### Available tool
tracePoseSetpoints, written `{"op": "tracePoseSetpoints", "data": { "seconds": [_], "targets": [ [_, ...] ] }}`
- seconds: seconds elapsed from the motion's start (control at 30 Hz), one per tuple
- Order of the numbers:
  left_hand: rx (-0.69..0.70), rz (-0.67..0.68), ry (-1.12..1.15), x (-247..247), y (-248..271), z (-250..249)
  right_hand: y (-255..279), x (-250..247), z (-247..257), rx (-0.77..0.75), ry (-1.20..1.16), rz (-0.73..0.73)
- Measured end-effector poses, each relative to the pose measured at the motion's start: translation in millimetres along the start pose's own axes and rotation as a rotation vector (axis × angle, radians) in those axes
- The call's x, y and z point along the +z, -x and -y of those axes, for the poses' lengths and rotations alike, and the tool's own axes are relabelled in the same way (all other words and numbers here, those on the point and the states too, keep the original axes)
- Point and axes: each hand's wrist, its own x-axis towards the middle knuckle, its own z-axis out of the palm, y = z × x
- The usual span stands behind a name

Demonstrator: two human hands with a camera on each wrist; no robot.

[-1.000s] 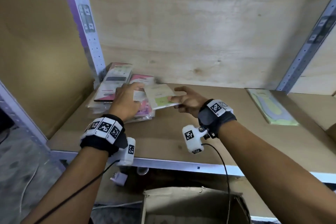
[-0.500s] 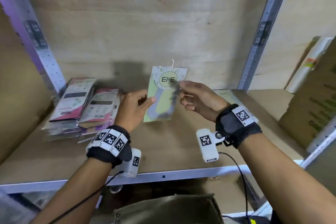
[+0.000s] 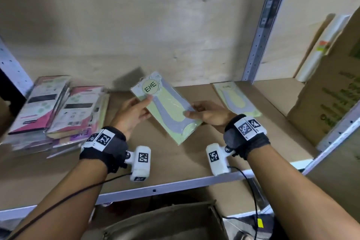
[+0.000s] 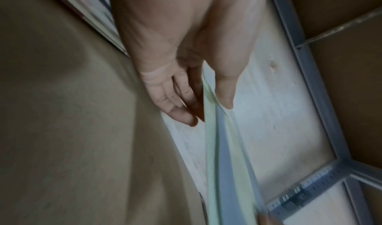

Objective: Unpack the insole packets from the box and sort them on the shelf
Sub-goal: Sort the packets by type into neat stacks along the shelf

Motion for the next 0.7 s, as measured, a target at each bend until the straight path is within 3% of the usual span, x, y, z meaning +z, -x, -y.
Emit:
{"op": "tracePoseSetpoints", "data": {
  "seconds": [0.17, 0.37, 0.5, 0.7],
  "targets": [
    [-0.018, -0.121, 0.098, -15, -16, 6, 4, -6, 0, 0.075, 0.022, 0.088],
    [-0.074, -0.219, -0.049, -20, -13, 25, 8, -6, 0, 0.099, 0.065, 0.118],
    [-0.073, -0.200, 0.018, -26, -9, 23, 9, -6, -1, 0.048, 0.035, 0.107],
    [-0.123, -0.052, 0.156, -28, -2, 17, 6, -6, -5, 0.016, -0.100, 0.180]
  ]
}}
